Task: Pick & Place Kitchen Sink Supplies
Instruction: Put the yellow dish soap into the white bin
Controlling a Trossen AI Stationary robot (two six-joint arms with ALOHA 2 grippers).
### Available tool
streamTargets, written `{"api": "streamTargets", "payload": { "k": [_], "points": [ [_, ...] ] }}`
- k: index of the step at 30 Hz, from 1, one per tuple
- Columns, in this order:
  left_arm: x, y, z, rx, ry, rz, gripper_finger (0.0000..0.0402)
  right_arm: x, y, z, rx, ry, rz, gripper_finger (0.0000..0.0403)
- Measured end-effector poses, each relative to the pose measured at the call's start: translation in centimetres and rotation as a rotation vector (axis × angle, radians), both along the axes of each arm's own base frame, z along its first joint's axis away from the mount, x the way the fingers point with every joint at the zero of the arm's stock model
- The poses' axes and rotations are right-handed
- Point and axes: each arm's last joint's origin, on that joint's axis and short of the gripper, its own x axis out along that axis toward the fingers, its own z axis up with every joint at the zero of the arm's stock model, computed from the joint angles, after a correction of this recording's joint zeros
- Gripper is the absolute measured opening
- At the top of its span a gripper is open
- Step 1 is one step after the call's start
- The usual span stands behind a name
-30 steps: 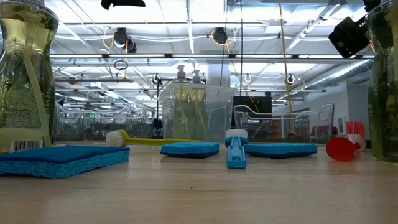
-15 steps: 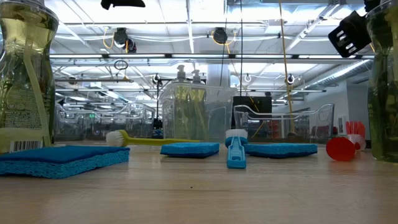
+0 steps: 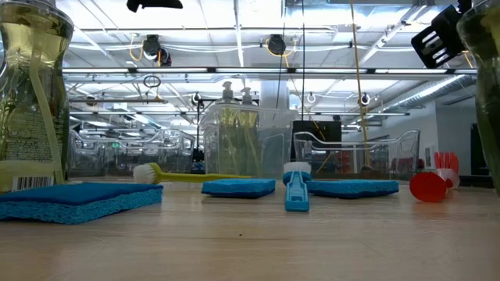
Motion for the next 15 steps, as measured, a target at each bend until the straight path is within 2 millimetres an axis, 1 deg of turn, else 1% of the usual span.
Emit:
{"api": "streamTargets", "payload": {
  "k": [8,15],
  "points": [
    [0.0,0.0,-0.01,0.0,0.0,0.0,0.0314,0.07,-0.02,0.22,-0.041,-0.054,0.003,0.0109],
    [0.0,0.0,0.0,0.001,0.0,0.0,0.0327,0.09,-0.02,0.26,-0.056,-0.069,0.002,0.0104]
  ]
}}
